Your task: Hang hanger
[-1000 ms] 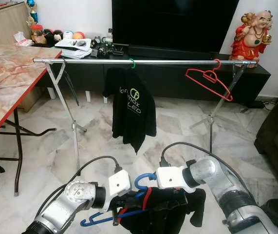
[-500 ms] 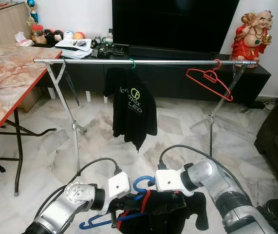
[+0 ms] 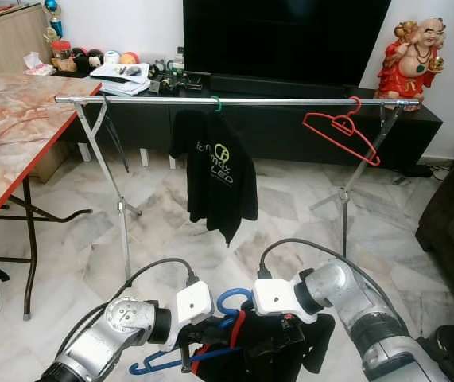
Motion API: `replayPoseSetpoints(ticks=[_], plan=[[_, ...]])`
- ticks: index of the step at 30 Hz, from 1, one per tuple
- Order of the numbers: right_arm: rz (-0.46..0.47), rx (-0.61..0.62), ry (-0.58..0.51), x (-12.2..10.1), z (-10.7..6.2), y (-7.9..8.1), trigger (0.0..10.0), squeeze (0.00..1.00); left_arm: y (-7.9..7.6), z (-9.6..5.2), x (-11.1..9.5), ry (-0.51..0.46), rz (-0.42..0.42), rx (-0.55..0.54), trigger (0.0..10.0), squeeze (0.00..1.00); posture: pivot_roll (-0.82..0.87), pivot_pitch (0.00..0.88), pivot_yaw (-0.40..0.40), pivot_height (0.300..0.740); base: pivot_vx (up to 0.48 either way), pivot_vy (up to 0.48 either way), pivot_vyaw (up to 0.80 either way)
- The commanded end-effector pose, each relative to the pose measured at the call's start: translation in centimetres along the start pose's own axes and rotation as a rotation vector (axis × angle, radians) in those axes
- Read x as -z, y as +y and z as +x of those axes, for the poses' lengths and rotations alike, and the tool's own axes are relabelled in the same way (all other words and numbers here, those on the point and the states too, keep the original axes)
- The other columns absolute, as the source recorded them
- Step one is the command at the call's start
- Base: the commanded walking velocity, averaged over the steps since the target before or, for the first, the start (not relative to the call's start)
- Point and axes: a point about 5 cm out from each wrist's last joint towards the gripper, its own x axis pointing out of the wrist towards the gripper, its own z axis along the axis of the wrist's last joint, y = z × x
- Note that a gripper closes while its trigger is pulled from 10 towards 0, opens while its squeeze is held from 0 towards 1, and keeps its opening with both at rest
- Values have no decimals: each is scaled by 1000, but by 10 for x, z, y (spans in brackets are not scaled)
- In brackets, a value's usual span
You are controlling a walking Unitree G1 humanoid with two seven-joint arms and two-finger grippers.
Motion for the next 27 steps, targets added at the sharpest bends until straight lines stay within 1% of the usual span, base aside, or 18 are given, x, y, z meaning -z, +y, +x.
replayPoseSetpoints(ticks=[1, 2, 8, 16, 27], plan=[[3, -66, 16, 2, 11, 7, 784, 0, 1, 9, -33, -104, 96, 18, 10000, 0, 49, 0, -95, 740, 0, 0, 0], [9, -65, 18, 3, 11, 7, 0, 0, 1, 9, -34, -108, 98, 15, 10000, 0, 50, 0, -97, 740, 0, 0, 0], [32, -41, 23, 5, 12, 7, 0, 0, 2, 9, -37, -122, 102, 4, 10000, 0, 53, 0, -101, 740, 0, 0, 0], [42, -37, 20, 6, 12, 7, 0, 0, 3, 9, -39, -131, 105, 2, 10000, 0, 50, 0, -101, 740, 0, 0, 0], [52, -65, 13, 7, 17, 11, 0, 0, 6, 9, -48, -164, 118, -11, 10000, 0, 53, 0, -106, 740, 0, 0, 0]])
